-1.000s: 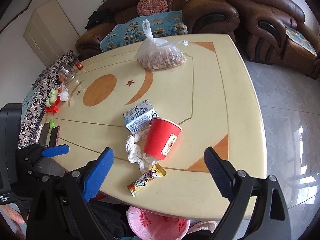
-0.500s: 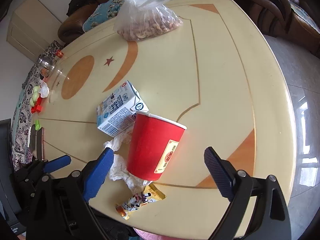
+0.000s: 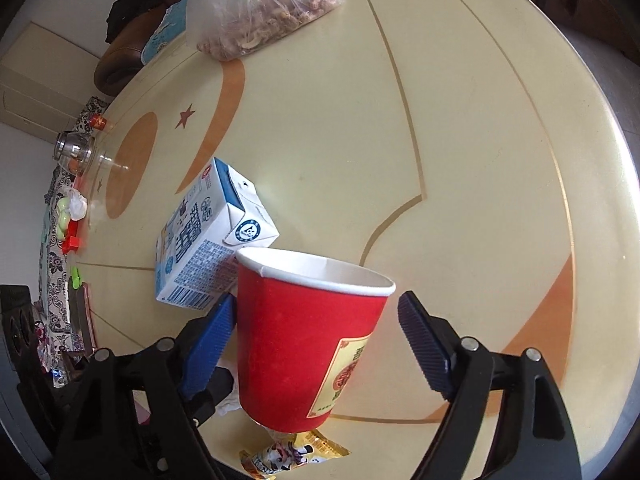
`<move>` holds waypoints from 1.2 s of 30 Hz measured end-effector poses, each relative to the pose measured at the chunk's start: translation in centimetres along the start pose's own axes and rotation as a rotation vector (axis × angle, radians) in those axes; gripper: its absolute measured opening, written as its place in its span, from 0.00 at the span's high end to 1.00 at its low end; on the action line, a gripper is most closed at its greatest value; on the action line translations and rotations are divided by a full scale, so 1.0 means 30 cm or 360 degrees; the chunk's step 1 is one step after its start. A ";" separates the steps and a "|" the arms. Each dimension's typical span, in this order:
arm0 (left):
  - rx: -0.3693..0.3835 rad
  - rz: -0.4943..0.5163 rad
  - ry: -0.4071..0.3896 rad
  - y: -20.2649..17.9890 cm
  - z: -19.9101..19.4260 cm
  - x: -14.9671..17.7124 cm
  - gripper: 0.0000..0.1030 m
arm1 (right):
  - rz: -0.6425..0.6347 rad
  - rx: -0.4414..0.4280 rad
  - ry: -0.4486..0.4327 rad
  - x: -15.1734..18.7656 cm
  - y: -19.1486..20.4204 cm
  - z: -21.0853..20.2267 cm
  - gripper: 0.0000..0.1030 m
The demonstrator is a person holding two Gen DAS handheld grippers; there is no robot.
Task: Collect trash
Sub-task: 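Grasp the white tissue with the left tool while the right tool grasps the red cup, then carry the tissue and red cup with both tools over the pink bin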
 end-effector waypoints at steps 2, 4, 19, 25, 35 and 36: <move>0.0023 -0.0016 0.0006 0.002 0.010 0.000 0.18 | -0.0012 -0.0010 0.0005 -0.003 0.004 0.010 0.34; 0.0054 -0.0034 0.0012 0.007 0.018 0.002 0.24 | -0.0002 -0.0023 0.0008 -0.007 0.007 0.017 0.35; 0.0114 -0.0128 -0.0007 0.046 0.028 0.007 0.58 | -0.0046 0.0027 -0.0060 -0.001 0.005 -0.029 0.40; 0.0100 -0.0077 -0.0040 0.049 -0.015 0.024 0.76 | -0.0082 0.0082 -0.0086 0.013 0.005 -0.064 0.40; 0.0069 -0.0001 -0.0128 0.043 -0.094 0.049 0.84 | -0.0131 0.0140 -0.0136 0.049 -0.001 -0.139 0.40; 0.0063 0.0008 -0.0138 0.040 -0.105 0.050 0.84 | -0.0131 0.0140 -0.0136 0.049 -0.001 -0.139 0.40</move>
Point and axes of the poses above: each gripper's, at about its wrist camera, not at the fingertips, and z roughly the way its jaws point, y to its left, x to its underside, the point moved 2 cm from there along z, roughly the way its jaws point, and after that the axes turned 7 degrees about -z, right-handed, at the moved point
